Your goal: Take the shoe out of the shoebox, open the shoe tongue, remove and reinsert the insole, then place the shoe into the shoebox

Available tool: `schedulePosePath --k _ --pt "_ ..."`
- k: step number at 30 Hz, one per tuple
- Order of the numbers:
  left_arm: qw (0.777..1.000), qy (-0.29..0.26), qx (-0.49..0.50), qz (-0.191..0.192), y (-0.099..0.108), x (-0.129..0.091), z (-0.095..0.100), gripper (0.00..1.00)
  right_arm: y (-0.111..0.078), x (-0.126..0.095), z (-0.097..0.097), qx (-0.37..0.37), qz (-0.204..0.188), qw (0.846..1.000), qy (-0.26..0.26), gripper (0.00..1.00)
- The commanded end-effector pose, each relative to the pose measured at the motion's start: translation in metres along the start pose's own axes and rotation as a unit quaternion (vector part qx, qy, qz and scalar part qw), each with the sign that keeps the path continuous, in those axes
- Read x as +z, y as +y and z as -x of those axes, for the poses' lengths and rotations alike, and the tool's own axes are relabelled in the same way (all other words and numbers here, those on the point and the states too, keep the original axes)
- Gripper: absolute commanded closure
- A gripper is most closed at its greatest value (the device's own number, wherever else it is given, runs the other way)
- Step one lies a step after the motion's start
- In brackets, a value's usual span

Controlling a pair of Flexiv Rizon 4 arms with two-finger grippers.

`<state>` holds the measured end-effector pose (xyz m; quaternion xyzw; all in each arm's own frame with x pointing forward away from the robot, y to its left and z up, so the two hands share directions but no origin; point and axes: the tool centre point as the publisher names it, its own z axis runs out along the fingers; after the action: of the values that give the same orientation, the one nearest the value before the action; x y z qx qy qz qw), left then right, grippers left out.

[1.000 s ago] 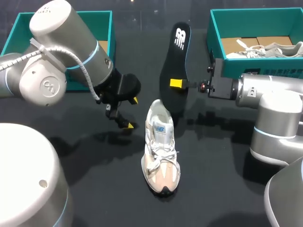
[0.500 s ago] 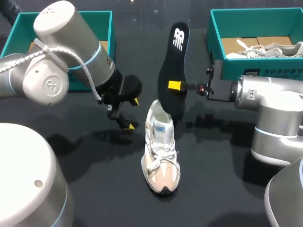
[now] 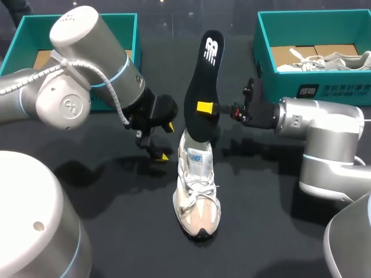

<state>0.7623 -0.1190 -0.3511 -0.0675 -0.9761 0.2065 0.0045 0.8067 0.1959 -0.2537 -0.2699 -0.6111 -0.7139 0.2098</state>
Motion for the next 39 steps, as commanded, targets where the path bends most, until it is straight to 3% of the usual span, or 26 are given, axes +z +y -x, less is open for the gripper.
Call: schedulePosePath --k 1,16,30,39 --pt "1.0 0.0 0.001 0.0 0.0 0.001 0.0 0.0 0.0 0.002 0.001 0.0 -0.002 1.0 0.001 1.0" --pt "1.0 -0.001 -0.018 0.003 0.0 0.011 -0.006 0.0 -0.012 0.018 0.004 -0.03 -0.015 0.999 0.037 1.0" --pt "1.0 0.004 -0.013 -0.006 -0.003 0.01 -0.008 0.0 -0.014 0.016 0.001 -0.041 0.001 0.999 0.035 1.0" --pt "1.0 0.004 -0.013 -0.006 -0.003 0.01 -0.008 0.0 -0.015 0.019 0.008 -0.073 -0.001 0.995 0.064 1.0"
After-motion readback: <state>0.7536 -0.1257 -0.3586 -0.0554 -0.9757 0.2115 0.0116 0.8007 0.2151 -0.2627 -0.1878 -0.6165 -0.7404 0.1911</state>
